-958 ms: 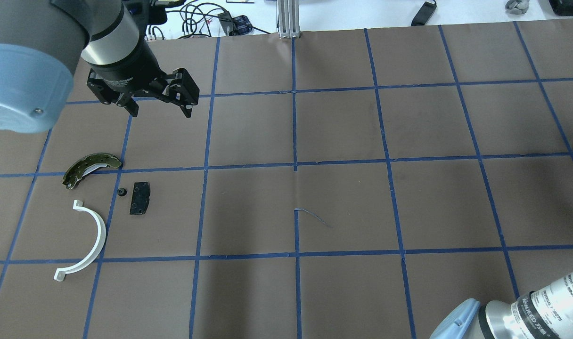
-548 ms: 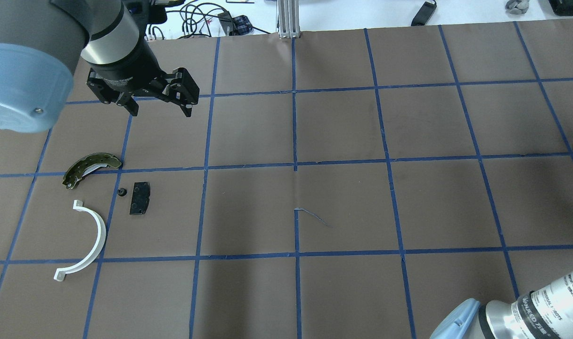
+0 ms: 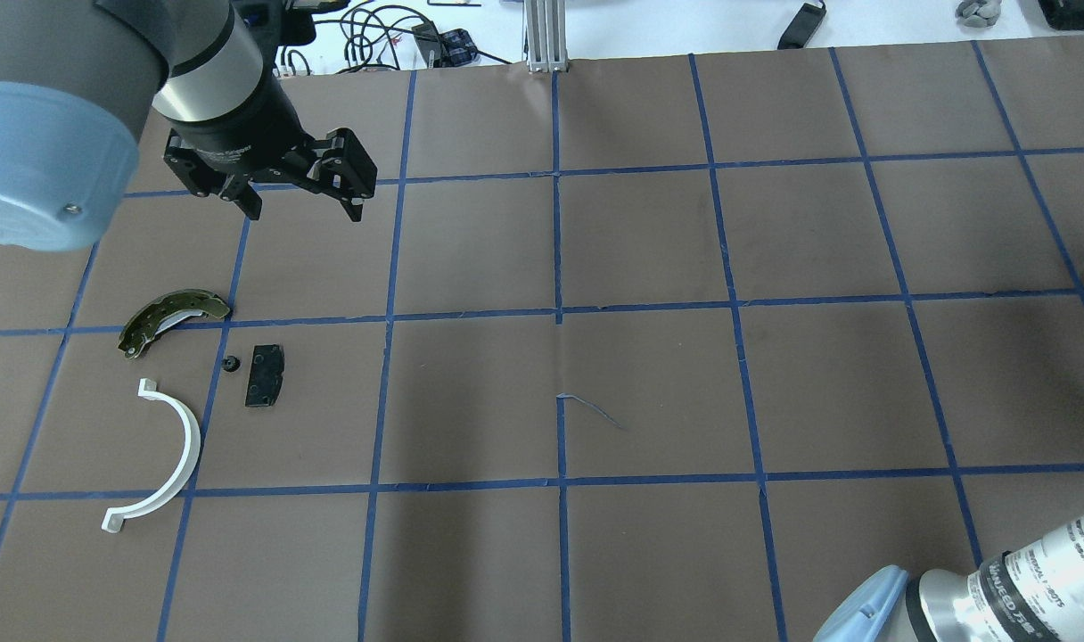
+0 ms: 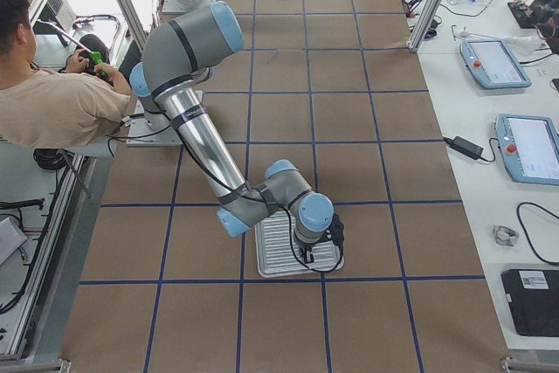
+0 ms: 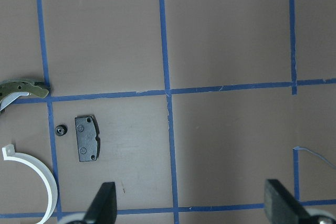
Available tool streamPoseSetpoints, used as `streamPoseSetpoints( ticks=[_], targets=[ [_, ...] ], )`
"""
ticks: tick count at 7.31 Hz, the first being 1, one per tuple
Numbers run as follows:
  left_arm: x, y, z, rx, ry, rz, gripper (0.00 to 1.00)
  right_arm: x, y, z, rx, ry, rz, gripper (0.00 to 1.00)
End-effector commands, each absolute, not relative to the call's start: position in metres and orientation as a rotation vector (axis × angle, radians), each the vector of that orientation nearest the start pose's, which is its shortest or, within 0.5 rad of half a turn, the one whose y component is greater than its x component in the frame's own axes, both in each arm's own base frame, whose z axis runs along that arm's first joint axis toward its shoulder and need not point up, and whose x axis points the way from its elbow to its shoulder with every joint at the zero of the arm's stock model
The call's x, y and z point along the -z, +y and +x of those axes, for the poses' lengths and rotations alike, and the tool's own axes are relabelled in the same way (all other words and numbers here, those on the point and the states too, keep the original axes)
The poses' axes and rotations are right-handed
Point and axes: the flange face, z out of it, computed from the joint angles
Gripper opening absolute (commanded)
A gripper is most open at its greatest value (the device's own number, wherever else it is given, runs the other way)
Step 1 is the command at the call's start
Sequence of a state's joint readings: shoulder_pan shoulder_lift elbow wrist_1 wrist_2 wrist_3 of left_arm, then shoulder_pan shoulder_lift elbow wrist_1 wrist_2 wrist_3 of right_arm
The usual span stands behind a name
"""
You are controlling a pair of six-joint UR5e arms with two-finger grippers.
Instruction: Place bearing gear from tray to pile
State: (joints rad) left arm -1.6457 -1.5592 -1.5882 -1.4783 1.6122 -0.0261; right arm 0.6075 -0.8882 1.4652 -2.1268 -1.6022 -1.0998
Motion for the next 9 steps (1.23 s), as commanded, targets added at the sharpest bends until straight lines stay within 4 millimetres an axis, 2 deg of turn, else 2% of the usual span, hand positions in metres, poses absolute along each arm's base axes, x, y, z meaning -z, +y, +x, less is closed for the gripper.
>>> streamPoseSetpoints(
  ticks=[1, 2, 3, 5, 6, 7, 8, 9],
  targets=[
    [-0.494, -0.484, -0.165, 0.136, 3.102, 0.071, 1.00, -0.184, -0.501, -0.493, -0.070, 3.134, -0.213, 0.09],
    [-0.495, -0.484, -0.165, 0.139, 3.101, 0.069, 1.00, -0.203, -0.500, -0.487, -0.066, 3.148, -0.213, 0.07],
    [-0.495, -0.484, -0.163, 0.139, 3.101, 0.066, 1.00, -0.236, -0.496, -0.473, -0.045, 3.173, -0.211, 0.07],
    [-0.495, -0.484, -0.163, 0.139, 3.101, 0.066, 1.00, -0.278, -0.512, -0.404, -0.047, 3.224, -0.254, 0.05],
    [-0.495, -0.484, -0.163, 0.139, 3.101, 0.066, 1.00, -0.283, -0.530, -0.360, -0.040, 3.222, -0.288, 0.04],
    [-0.495, -0.484, -0.163, 0.138, 3.102, 0.066, 1.00, -0.281, -0.559, -0.305, -0.034, 3.222, -0.326, 0.04],
    [-0.495, -0.484, -0.163, 0.138, 3.102, 0.066, 1.00, -0.289, -0.579, -0.250, -0.010, 3.230, -0.282, 0.04],
    [-0.494, -0.485, -0.163, 0.136, 3.101, 0.066, 1.00, -0.295, -0.594, -0.174, 0.015, 3.235, -0.201, 0.04]
  ],
)
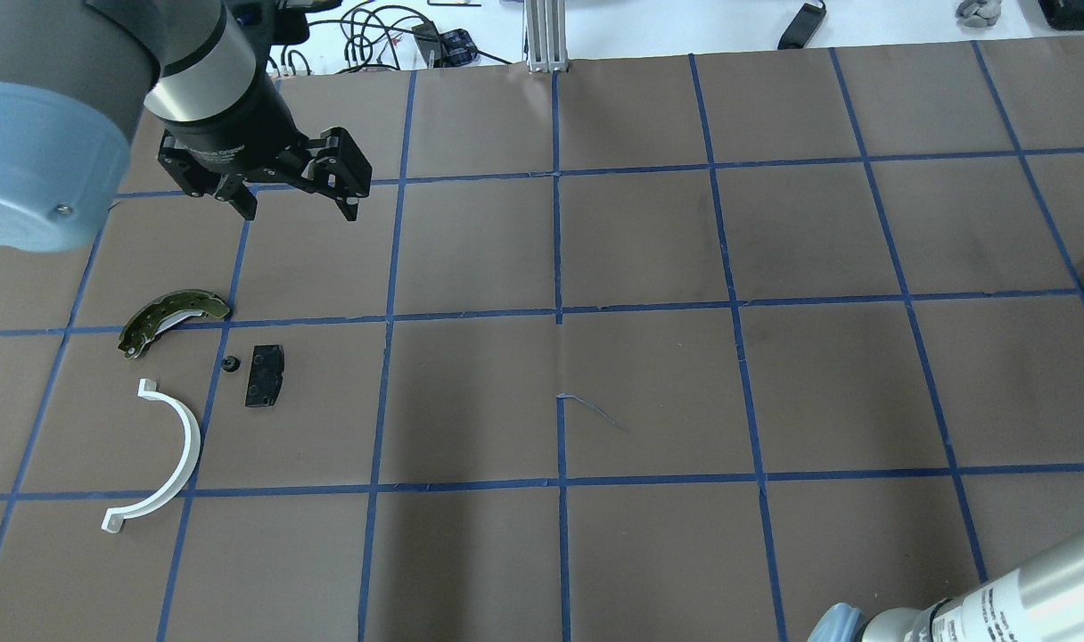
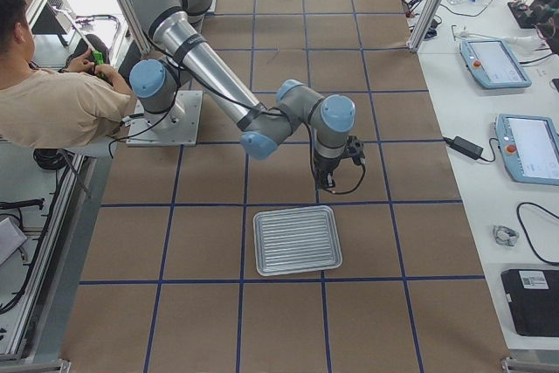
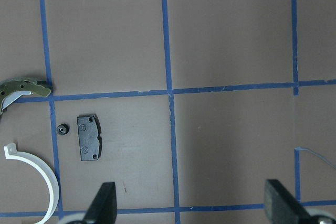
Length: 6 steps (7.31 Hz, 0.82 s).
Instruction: Place bearing gear from tray to pile
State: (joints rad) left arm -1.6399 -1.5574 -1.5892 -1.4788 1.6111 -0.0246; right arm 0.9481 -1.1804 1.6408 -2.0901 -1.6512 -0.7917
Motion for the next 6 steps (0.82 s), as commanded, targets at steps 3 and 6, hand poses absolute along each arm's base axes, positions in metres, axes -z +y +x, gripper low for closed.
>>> streamPoseSetpoints(
  ticks=[3, 6],
  targets=[
    [-0.494, -0.485, -0.162, 0.136, 3.101, 0.064, 1.00, -0.303, -0.597, 0.070, 0.033, 3.195, -0.027, 0.04],
    [-0.495, -0.486, -0.162, 0.138, 3.100, 0.064, 1.00, -0.273, -0.562, 0.260, 0.034, 3.101, 0.151, 0.04]
  ],
)
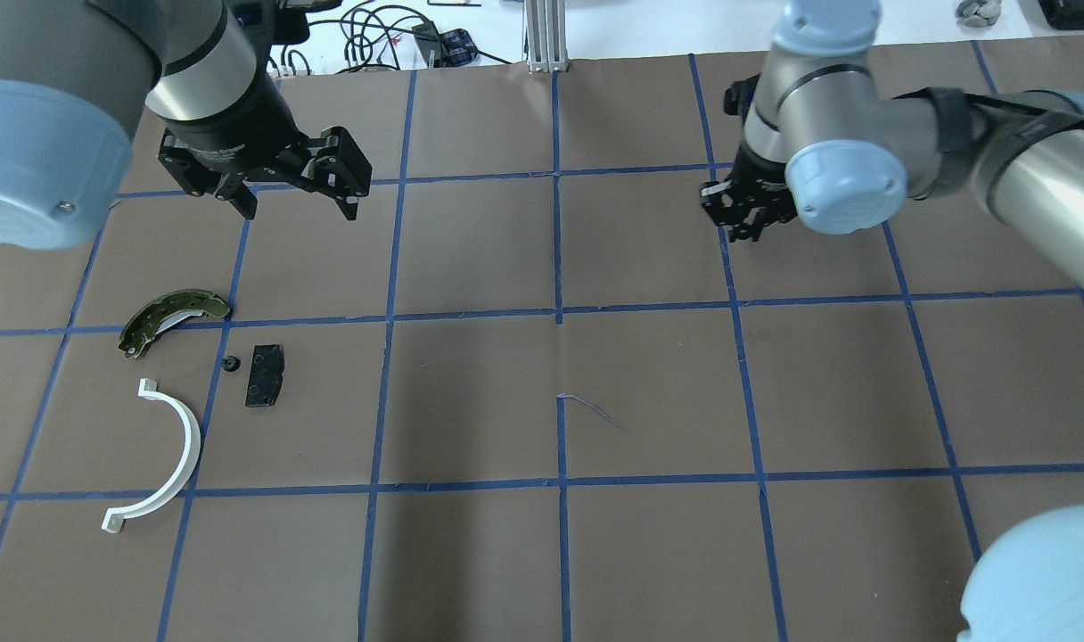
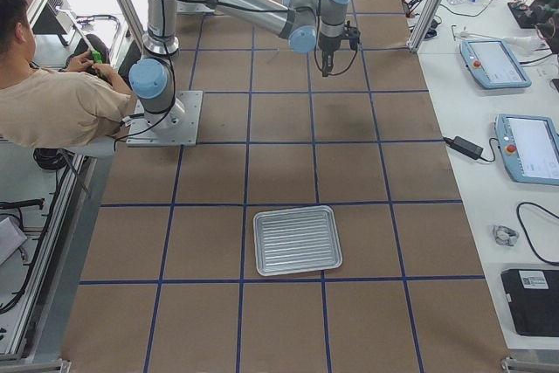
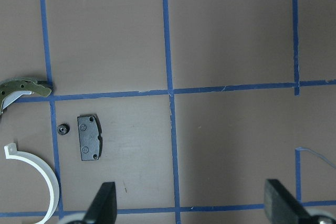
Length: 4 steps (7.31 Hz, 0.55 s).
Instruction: Place bearing gear from tray to pile
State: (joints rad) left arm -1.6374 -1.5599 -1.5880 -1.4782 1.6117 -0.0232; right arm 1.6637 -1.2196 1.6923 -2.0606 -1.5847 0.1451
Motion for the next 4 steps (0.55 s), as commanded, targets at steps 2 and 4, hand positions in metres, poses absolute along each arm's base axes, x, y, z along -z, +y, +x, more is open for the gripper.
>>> streamPoseSetpoints(
  ticks=[2, 4],
  targets=[
    [-0.494, -0.486, -0.161, 0.136, 3.099, 0.066, 1.00, -0.226, -0.539, 0.345, 0.043, 3.070, 0.159, 0.04],
    [-0.494, -0.486, -0.160, 0.133, 3.098, 0.080, 1.00, -0.198, -0.516, 0.391, 0.038, 3.046, 0.149, 0.06]
  ],
)
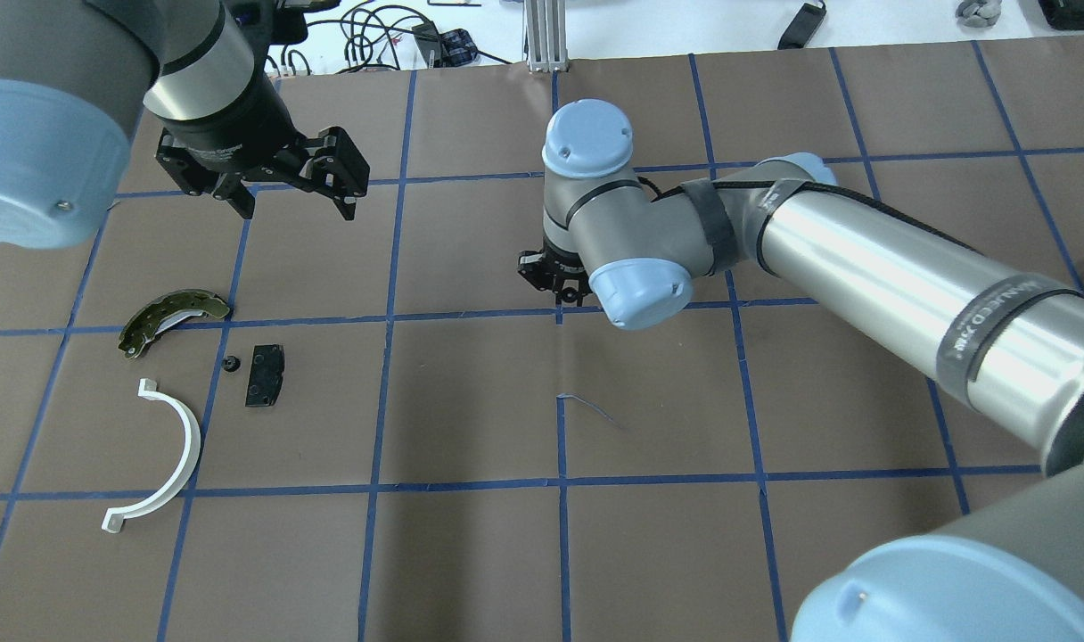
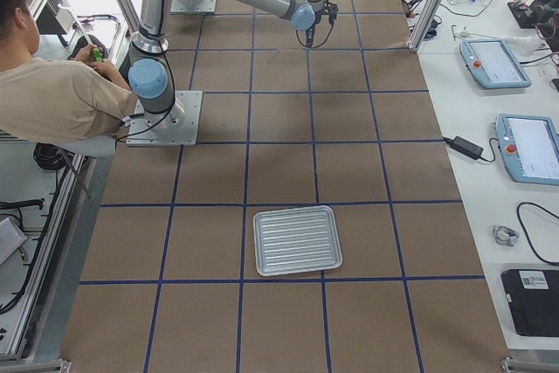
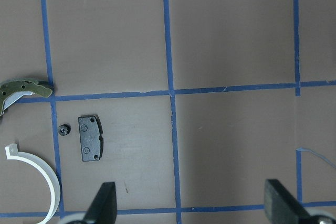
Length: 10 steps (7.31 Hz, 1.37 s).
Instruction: Place bearing gear from tray to pile
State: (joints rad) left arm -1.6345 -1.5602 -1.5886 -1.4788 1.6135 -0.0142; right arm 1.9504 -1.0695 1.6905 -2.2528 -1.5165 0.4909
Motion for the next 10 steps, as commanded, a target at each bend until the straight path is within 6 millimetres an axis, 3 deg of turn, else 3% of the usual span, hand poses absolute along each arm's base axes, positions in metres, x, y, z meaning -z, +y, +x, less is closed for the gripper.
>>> streamPoseSetpoints(
  ticks=[1, 2, 3, 4, 5, 6, 7, 8, 9, 10],
  targets=[
    [-0.492, -0.487, -0.161, 0.129, 3.096, 0.085, 1.00, -0.193, -0.502, 0.405, 0.005, 3.042, 0.170, 0.11],
    [-0.492, -0.487, -0.160, 0.128, 3.096, 0.083, 1.00, -0.195, -0.491, 0.417, -0.006, 3.044, 0.179, 0.19],
    [-0.491, -0.488, -0.160, 0.126, 3.095, 0.083, 1.00, -0.193, -0.482, 0.429, -0.002, 3.043, 0.149, 0.41],
    [-0.489, -0.489, -0.160, 0.119, 3.092, 0.085, 1.00, -0.196, -0.483, 0.429, 0.016, 3.041, 0.146, 0.73],
    [-0.485, -0.491, -0.158, 0.105, 3.092, 0.081, 1.00, -0.198, -0.483, 0.427, 0.028, 3.054, 0.129, 1.00],
    [-0.469, -0.497, -0.156, 0.059, 3.089, 0.107, 1.00, -0.211, -0.494, 0.414, 0.059, 3.046, 0.137, 1.00],
    [-0.447, -0.503, -0.156, 0.014, 3.089, 0.111, 1.00, -0.242, -0.518, 0.376, 0.126, 3.036, 0.063, 1.00],
    [-0.419, -0.514, -0.158, 0.058, 3.097, 0.113, 1.00, -0.274, -0.542, 0.313, 0.118, 3.063, 0.048, 1.00],
    [-0.387, -0.522, -0.164, 0.087, 3.100, 0.110, 1.00, -0.309, -0.554, 0.252, 0.111, 3.091, -0.030, 1.00],
    [-0.355, -0.523, -0.182, 0.018, 3.097, 0.149, 1.00, -0.346, -0.558, 0.195, 0.136, 3.139, -0.066, 1.00]
  ],
)
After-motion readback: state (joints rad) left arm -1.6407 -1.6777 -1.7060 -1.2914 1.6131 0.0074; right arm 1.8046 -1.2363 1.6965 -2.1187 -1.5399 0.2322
